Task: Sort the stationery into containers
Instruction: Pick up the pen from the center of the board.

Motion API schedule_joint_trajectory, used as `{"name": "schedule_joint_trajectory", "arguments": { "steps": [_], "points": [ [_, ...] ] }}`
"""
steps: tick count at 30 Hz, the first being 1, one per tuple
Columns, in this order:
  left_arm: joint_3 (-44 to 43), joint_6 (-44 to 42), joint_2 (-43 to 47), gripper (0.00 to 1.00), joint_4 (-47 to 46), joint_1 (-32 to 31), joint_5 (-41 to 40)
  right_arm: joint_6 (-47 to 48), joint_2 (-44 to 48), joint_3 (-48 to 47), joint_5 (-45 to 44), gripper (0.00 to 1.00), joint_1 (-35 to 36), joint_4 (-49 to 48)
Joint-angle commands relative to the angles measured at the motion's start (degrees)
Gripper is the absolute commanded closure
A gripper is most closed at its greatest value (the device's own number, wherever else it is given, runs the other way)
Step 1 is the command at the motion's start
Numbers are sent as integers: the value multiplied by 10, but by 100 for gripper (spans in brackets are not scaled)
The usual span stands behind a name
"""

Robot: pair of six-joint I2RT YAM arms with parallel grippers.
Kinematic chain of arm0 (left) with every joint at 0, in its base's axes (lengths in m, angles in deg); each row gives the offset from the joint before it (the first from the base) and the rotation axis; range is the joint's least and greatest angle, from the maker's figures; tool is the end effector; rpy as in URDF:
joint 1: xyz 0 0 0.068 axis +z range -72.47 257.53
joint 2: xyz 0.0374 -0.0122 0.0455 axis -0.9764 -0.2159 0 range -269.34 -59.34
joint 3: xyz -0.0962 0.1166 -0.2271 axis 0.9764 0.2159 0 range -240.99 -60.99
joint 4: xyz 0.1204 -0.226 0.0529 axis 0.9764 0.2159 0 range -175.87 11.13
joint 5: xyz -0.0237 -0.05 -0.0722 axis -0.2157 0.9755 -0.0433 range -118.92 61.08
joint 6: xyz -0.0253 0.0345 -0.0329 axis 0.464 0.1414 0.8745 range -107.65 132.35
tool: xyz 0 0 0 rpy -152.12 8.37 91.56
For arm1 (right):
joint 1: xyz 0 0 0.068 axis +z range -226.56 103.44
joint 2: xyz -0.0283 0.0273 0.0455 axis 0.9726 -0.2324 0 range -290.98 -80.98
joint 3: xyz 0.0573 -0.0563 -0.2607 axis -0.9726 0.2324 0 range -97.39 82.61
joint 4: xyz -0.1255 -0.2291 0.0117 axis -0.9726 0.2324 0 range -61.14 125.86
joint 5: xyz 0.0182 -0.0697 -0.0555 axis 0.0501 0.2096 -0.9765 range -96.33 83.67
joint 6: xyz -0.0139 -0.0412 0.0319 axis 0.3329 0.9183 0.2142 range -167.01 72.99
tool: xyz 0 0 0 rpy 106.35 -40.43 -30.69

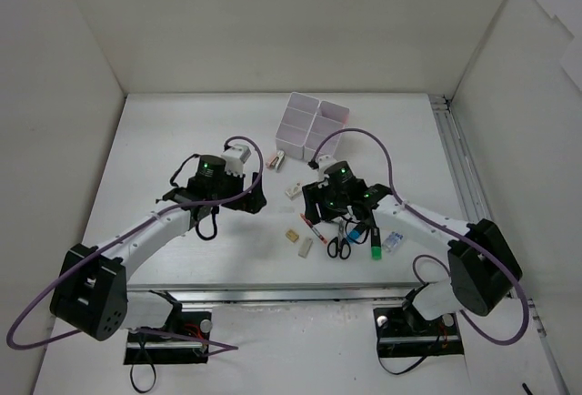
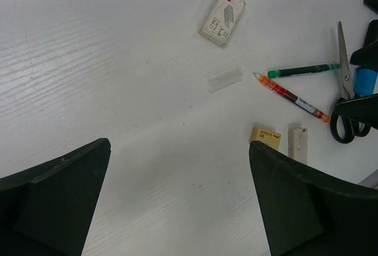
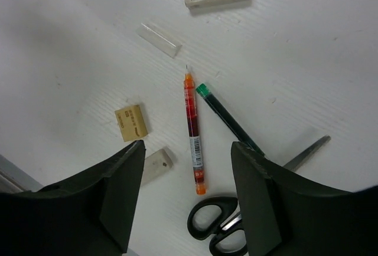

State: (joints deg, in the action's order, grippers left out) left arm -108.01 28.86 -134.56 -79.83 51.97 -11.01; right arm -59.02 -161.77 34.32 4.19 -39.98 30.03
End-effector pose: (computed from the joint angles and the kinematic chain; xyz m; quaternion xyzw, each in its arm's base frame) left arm 0.2534 -0.1334 0.2451 0.1414 0.8647 -0.2942 0.3817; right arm 0.2430 0.1884 0.2325 -0.2290 0.8486 0.2670 0.3951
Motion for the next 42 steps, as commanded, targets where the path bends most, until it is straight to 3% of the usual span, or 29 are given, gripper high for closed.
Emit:
{"name": "schedule_joint_trajectory", "arguments": {
  "steps": [1,4,13,28,32,37,42],
  "points": [
    [-9,-21,31,1,-28,-5,-6,-16,-37,-15,-53,46,24,-16],
    [-3,-35,36,1,-33,-5,-8,-23,-59,-18,-93,55,36,-14],
    [-3,-119,32,1,-56,-5,20,-42,-76,8,-96,70,51,-15],
    [-35,-140,-33,1,-37,-10,65,-62,-128,24,-99,69,68,-19],
    [-39,-155,-40,1,-31,-26,73,-57,-122,35,-147,75,95,-19],
    [-81,-165,-53,1,13,-31,59,-48,-115,31,-195,86,120,5],
    [-183,-264,-70,1,81,-31,64,-48,-118,16,-212,98,139,21]
  ]
}}
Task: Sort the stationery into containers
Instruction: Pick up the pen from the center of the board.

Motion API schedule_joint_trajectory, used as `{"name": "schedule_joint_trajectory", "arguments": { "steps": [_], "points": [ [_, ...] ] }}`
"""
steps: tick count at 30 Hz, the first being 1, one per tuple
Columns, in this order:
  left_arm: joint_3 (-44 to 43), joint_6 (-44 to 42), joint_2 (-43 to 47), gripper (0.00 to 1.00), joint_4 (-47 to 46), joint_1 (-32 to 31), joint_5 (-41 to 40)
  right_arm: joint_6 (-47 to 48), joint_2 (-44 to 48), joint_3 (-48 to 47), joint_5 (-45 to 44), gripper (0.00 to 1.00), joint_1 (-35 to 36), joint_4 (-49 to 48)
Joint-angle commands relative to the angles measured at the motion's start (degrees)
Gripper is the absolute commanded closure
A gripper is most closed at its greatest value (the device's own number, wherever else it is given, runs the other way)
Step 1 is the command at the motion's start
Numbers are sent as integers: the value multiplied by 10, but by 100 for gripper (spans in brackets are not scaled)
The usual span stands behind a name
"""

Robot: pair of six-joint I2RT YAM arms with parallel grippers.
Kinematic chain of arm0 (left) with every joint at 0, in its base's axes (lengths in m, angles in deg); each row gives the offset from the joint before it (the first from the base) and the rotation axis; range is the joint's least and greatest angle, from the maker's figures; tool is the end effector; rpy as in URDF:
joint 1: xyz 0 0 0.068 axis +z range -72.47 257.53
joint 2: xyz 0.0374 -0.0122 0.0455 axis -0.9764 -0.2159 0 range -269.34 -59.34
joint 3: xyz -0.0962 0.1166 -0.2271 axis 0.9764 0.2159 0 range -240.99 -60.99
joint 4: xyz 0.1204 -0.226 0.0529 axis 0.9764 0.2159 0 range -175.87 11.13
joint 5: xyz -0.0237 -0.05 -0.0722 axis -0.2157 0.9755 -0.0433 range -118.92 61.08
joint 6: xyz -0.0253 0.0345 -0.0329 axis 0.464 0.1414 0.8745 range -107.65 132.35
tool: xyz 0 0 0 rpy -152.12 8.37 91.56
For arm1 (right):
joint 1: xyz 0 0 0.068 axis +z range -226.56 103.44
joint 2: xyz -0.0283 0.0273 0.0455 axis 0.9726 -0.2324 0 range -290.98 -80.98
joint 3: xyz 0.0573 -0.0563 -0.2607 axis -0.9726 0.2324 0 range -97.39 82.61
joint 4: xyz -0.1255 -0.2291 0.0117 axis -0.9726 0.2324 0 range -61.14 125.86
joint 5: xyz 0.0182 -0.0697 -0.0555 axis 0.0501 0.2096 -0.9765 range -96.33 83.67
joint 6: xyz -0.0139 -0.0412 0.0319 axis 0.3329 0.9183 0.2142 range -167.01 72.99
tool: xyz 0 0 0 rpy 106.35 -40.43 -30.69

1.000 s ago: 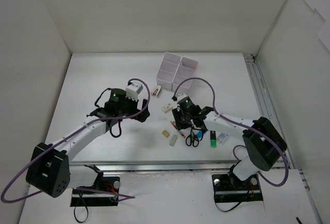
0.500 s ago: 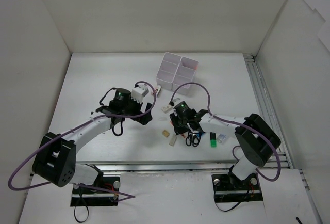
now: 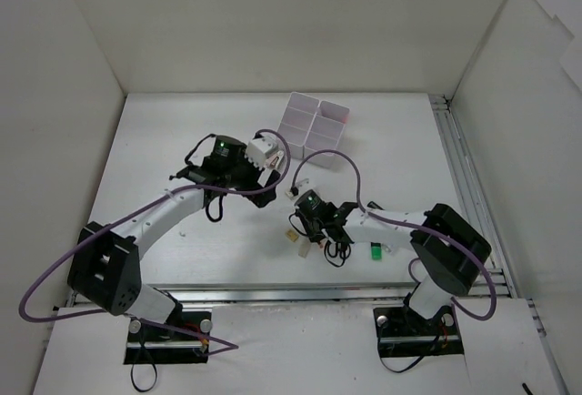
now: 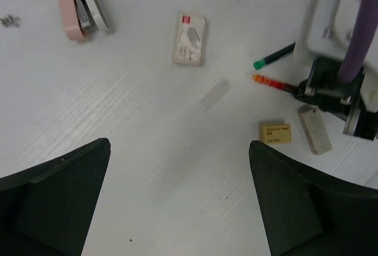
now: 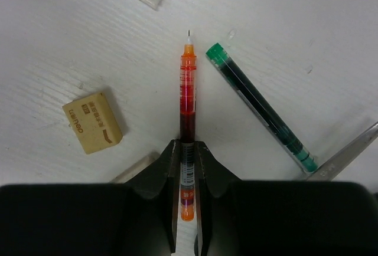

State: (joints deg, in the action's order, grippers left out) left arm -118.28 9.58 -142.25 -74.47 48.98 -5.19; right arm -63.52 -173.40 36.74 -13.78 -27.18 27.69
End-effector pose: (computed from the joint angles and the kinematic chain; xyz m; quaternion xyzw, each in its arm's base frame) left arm 0.2737 -0.1653 0.2594 0.3247 0.8186 -0.2767 0.3845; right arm 0.2119 0.2399 0.1628 -0.2375 0.8925 0.1555 0.3505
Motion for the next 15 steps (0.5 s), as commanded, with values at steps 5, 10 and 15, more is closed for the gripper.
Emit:
{"name": "schedule_joint_trajectory", "arguments": {
  "steps": [5,10,15],
  "points": [
    [-226,-160,-20,1,114,-1,34,24,51,-1,-38,100,11,35],
    [-280,-246,-44,1,163,-1,58,47,141,7,-7,100,9,15],
    [-352,-323,-63,1,190,5,97,51,197,3,30,100,-10,1]
  ]
}}
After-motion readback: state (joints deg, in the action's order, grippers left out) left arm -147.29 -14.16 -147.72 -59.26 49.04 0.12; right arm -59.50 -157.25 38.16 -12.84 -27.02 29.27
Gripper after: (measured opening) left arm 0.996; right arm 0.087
